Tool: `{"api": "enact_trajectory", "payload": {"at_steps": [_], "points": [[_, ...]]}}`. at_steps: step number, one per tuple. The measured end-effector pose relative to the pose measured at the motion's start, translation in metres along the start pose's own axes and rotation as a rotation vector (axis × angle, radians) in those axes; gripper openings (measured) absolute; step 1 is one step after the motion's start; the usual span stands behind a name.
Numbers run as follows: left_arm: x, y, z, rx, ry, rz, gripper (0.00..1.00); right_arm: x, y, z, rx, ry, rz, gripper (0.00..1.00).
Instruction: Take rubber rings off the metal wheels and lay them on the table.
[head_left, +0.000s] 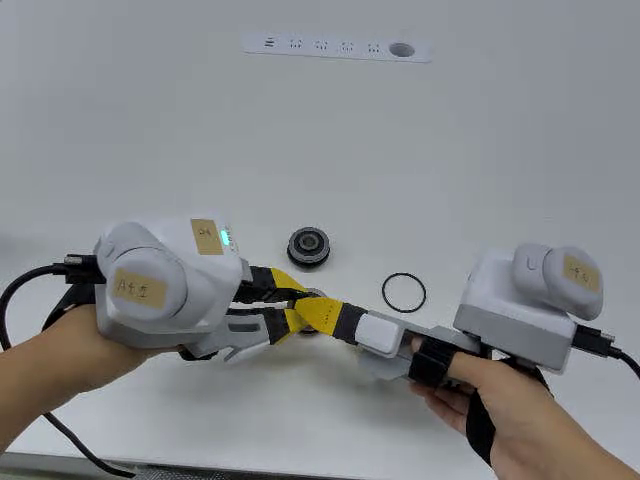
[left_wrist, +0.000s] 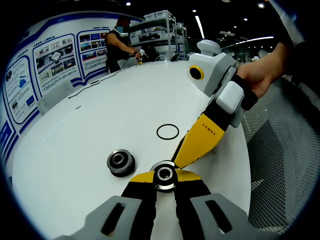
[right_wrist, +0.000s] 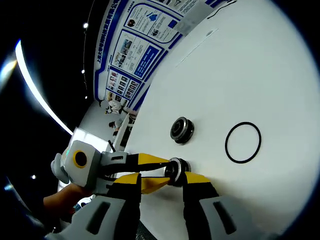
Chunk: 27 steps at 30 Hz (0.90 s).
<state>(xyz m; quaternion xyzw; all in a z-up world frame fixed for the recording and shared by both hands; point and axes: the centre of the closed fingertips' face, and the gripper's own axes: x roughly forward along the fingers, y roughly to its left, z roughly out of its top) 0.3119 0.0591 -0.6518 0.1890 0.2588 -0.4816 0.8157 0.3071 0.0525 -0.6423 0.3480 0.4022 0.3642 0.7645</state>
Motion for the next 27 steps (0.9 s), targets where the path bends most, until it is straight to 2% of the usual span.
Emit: {"api": "enact_trajectory", "payload": {"at_steps": [5, 12, 27], "points": [[0.000, 0.000, 0.000, 0.002, 0.000, -0.002, 0.13, 0.001, -0.005, 0.000, -0.001, 0.005, -0.020, 0.26], [0.000, 0.000, 0.000, -0.002, -0.001, -0.002, 0.13, 0.002, -0.022, 0.000, 0.021, 0.023, -0.080, 0.06], [0.001, 0.000, 0.000, -0.003, -0.001, -0.002, 0.13, 0.001, -0.023, 0.001, 0.040, 0.023, -0.087, 0.02]]}}
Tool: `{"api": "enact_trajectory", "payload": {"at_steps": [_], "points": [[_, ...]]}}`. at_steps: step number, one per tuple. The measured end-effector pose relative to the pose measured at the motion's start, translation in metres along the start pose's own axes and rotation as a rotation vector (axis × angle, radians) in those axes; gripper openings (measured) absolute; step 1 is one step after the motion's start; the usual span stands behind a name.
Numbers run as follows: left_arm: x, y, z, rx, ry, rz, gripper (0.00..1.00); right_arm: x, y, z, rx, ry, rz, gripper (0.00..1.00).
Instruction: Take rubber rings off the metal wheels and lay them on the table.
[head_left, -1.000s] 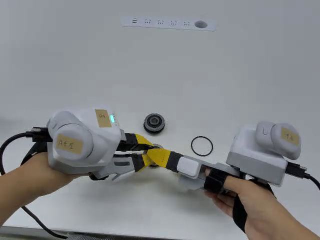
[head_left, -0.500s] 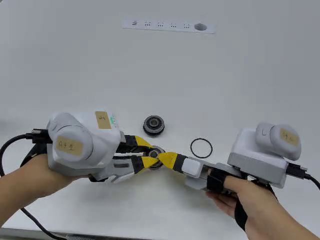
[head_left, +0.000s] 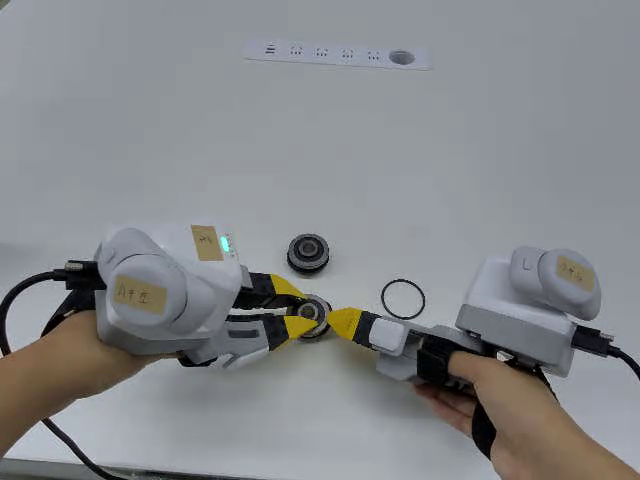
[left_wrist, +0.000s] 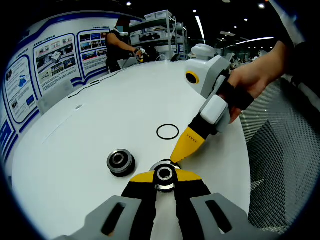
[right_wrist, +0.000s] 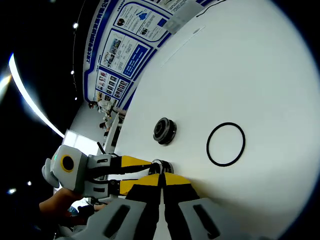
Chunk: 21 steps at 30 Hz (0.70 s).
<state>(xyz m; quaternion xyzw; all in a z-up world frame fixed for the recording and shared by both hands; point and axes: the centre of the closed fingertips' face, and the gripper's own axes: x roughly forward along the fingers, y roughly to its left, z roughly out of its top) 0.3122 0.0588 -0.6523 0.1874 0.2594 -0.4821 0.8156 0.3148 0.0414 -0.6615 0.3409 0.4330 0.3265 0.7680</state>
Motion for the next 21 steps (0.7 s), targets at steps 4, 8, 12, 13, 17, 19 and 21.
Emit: {"api": "enact_trajectory", "payload": {"at_steps": [4, 8, 12, 13, 17, 19, 21], "points": [[0.0002, 0.0000, 0.0000, 0.000, -0.001, -0.001, 0.13, -0.0001, 0.0000, -0.0001, 0.004, 0.001, -0.001, 0.02], [0.0003, 0.0001, 0.0000, -0.001, 0.000, 0.000, 0.13, -0.0003, 0.0000, -0.0001, 0.011, 0.000, -0.006, 0.02], [0.0004, 0.0001, -0.0001, 0.001, 0.004, 0.000, 0.13, -0.0004, 0.0036, 0.0002, -0.055, 0.001, -0.022, 0.01], [0.0004, 0.0002, -0.0002, 0.000, 0.003, -0.001, 0.13, -0.0002, 0.0054, 0.0004, -0.074, 0.005, -0.022, 0.01], [0.0002, 0.0004, -0.0003, 0.000, 0.003, 0.000, 0.13, 0.0011, 0.0067, 0.0007, -0.101, 0.011, -0.028, 0.01], [0.0002, 0.0005, -0.0003, -0.001, 0.002, 0.000, 0.13, 0.0012, 0.0067, 0.0007, -0.114, 0.013, -0.030, 0.00], [0.0001, 0.0007, -0.0004, -0.001, 0.002, 0.000, 0.13, 0.0018, 0.0071, 0.0006, -0.125, 0.015, -0.032, 0.00]]}}
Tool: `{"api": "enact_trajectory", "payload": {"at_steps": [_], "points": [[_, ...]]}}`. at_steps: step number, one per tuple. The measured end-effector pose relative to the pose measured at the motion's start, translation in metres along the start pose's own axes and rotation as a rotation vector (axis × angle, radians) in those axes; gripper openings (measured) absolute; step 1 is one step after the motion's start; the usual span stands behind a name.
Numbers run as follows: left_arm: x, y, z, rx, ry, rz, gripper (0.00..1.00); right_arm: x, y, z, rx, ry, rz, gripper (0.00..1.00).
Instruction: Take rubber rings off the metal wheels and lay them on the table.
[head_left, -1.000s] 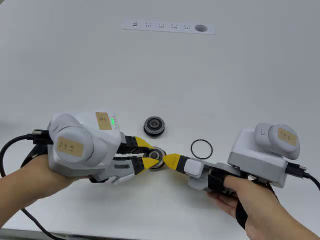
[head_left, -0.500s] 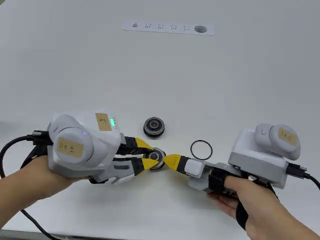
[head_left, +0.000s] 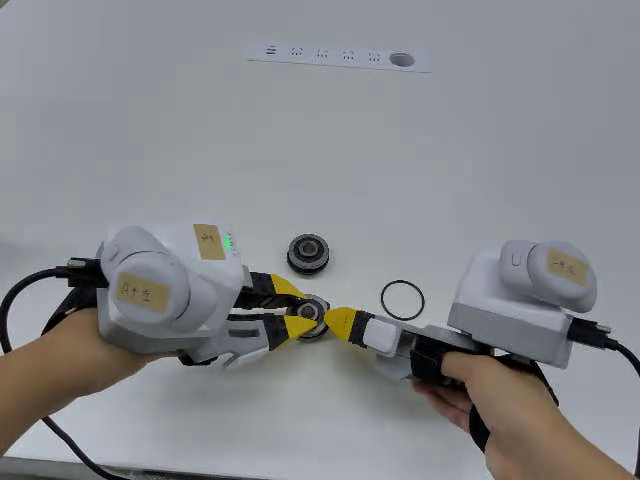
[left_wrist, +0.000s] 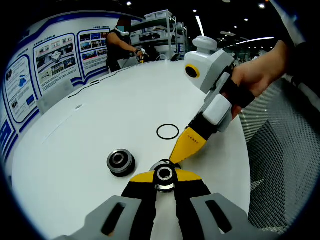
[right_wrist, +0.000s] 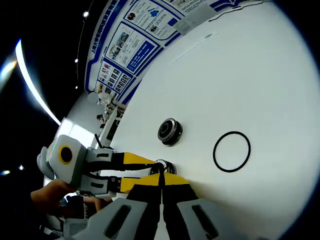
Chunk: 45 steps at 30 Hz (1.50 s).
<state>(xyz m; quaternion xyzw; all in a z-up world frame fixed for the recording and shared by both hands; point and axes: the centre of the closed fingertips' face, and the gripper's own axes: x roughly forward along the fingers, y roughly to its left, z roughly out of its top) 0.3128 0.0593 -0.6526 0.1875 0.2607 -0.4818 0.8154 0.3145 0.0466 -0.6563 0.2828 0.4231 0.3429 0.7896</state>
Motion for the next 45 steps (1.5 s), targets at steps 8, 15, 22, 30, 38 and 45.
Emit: {"api": "enact_trajectory", "payload": {"at_steps": [8, 15, 22, 30, 38, 45], "points": [[0.000, 0.000, 0.000, -0.001, 0.000, -0.001, 0.13, 0.001, 0.001, 0.000, -0.065, 0.006, -0.013, 0.00], [0.000, 0.000, 0.000, 0.000, 0.003, -0.001, 0.13, 0.000, 0.004, -0.001, -0.112, 0.008, -0.013, 0.00], [0.000, 0.000, 0.000, -0.001, 0.001, -0.003, 0.13, 0.001, 0.006, 0.000, -0.146, 0.009, -0.014, 0.00], [0.000, 0.000, 0.000, 0.000, 0.000, -0.004, 0.13, 0.000, 0.008, 0.000, -0.208, 0.017, -0.023, 0.00], [0.000, -0.001, 0.000, 0.005, 0.000, -0.006, 0.13, -0.001, 0.009, -0.001, -0.222, 0.019, -0.019, 0.00], [0.000, -0.001, 0.000, 0.004, 0.000, -0.006, 0.13, 0.000, 0.012, -0.001, -0.257, 0.019, -0.018, 0.00]]}}
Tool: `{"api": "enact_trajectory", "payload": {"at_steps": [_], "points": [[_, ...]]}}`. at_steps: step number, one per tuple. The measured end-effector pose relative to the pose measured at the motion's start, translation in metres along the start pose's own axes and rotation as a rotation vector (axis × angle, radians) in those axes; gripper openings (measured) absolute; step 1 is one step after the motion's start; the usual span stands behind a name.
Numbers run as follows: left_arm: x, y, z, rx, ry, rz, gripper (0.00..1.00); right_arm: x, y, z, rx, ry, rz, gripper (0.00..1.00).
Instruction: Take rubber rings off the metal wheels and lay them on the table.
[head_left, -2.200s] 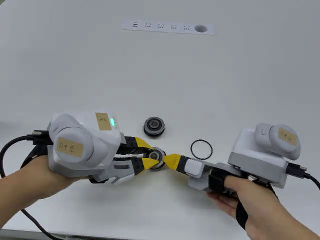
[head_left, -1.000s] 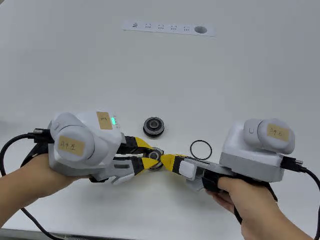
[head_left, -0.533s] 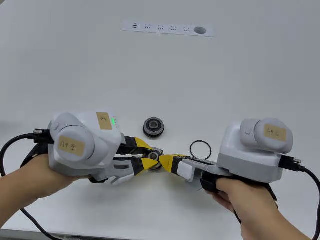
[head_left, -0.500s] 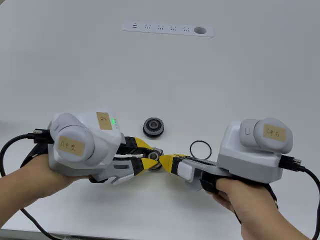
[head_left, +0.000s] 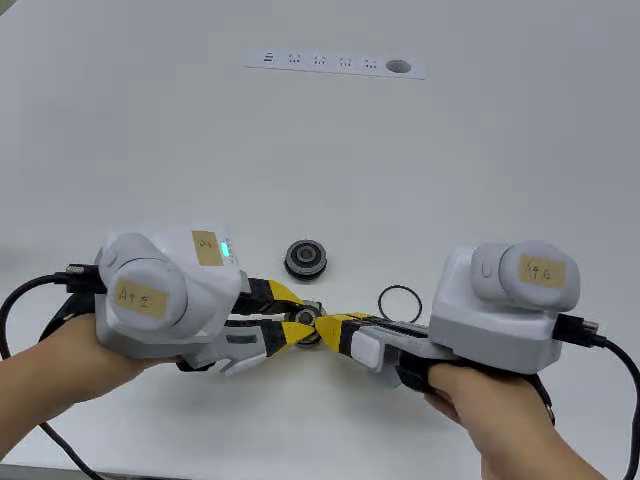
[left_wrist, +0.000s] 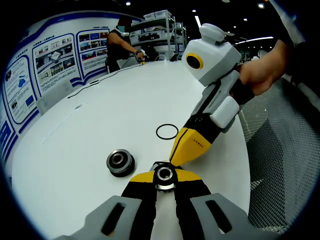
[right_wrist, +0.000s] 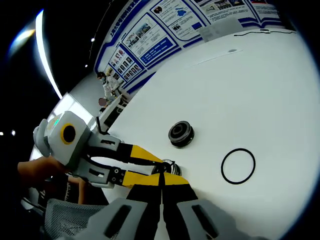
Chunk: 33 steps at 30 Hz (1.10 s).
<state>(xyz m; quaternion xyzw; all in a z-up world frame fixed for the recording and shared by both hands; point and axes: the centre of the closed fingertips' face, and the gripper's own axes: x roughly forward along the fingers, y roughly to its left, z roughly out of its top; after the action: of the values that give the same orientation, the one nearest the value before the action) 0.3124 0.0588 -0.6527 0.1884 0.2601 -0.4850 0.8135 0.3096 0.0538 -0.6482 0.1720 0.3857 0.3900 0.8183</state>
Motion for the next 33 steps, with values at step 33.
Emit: {"api": "enact_trajectory", "payload": {"at_steps": [33], "points": [[0.000, 0.001, 0.000, -0.012, 0.011, -0.003, 0.14, -0.001, 0.002, 0.004, 0.172, -0.038, 0.031, 0.02]]}}
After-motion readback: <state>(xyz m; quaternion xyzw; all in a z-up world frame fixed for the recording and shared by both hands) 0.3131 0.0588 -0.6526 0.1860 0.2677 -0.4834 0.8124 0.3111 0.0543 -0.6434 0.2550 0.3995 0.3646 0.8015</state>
